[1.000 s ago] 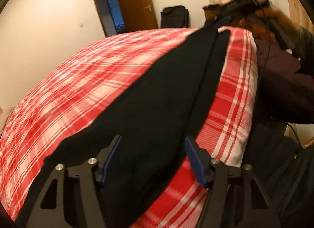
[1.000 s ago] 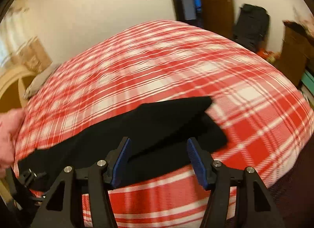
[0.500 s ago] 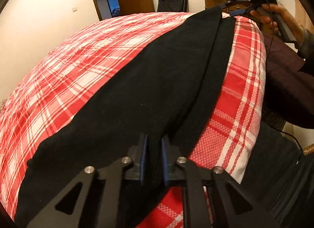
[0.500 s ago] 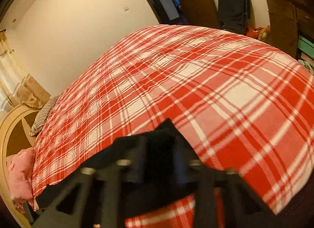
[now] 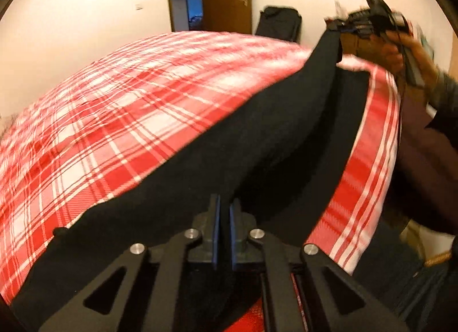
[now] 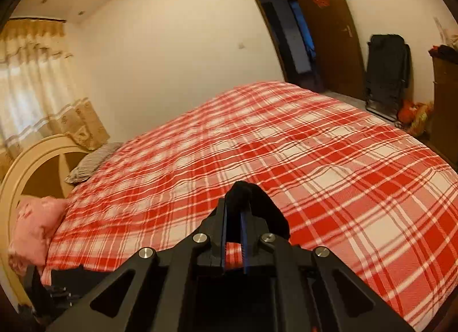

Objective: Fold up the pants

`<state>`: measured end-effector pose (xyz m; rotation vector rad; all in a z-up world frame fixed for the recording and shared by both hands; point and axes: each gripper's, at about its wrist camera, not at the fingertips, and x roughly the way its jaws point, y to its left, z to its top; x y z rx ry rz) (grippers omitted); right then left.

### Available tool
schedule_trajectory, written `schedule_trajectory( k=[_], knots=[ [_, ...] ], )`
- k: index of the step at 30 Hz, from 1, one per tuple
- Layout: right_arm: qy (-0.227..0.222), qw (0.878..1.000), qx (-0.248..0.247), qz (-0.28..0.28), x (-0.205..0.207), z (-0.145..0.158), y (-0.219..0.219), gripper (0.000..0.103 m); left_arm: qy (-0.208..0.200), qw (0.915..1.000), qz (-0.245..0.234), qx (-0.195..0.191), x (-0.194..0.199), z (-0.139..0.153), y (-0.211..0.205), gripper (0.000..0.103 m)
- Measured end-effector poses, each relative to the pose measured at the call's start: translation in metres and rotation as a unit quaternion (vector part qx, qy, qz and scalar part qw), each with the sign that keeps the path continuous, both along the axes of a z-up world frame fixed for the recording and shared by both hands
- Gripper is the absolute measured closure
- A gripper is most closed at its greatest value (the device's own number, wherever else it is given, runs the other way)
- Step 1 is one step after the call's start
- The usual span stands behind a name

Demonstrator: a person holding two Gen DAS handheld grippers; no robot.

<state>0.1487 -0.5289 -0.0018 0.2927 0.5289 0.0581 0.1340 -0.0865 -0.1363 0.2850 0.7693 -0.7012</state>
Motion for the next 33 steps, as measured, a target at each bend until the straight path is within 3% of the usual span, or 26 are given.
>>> schedule_trajectory(
  k=[4,7,8,10,12,16,18,23,26,28,30,33],
  knots=[
    [0.048,0.999,-0.007,-0.003,-0.030,-0.043,-0.016,0.095,0.012,0.9995,-0.021,-0.022,-0.009,0.003,0.004,0.096],
    [0.076,0.997,0.002,-0.002,-0.048,-0.065,-0.024,0.092,0.024,0.9983,-0.052,-0.011,-0.021,-0.008,0.002,0.096],
    [0.072,0.997,0.014,0.000,-0.056,-0.066,-0.028,0.090,0.027,0.9978,-0.061,-0.004,-0.025,-0.013,0.001,0.096],
    [0.055,0.998,0.029,-0.007,-0.064,-0.061,-0.035,0.067,0.033,0.9966,-0.075,0.015,-0.029,-0.025,-0.005,0.096],
    [0.030,0.997,0.069,-0.018,-0.069,-0.051,-0.052,0.054,0.035,0.9956,-0.082,0.029,-0.030,-0.033,-0.010,0.096],
    [0.018,0.988,0.148,-0.041,-0.054,-0.032,-0.082,0.054,0.043,0.9956,-0.080,0.024,-0.024,-0.032,-0.007,0.097],
    [0.059,0.984,0.161,-0.040,-0.031,-0.031,-0.087,0.054,0.042,0.9956,-0.080,0.027,-0.023,-0.032,-0.007,0.097],
    [0.178,0.980,0.092,-0.018,0.023,-0.053,-0.066,0.054,0.040,0.9958,-0.077,0.030,-0.023,-0.035,-0.009,0.097],
    [0.210,0.976,0.053,-0.002,0.036,-0.065,-0.054,0.059,0.041,0.9959,-0.075,0.028,-0.022,-0.035,-0.009,0.096],
    [0.222,0.975,0.031,0.008,0.040,-0.069,-0.046,0.085,0.041,0.9960,-0.075,0.027,-0.023,-0.035,-0.008,0.096],
    [0.234,0.972,-0.006,0.010,0.042,-0.072,-0.038,0.087,0.041,0.9960,-0.075,0.025,-0.022,-0.035,-0.007,0.096],
    [0.230,0.972,-0.037,0.005,0.045,-0.068,-0.033,0.101,0.043,0.9961,-0.074,0.022,-0.022,-0.036,-0.006,0.096]
  ],
)
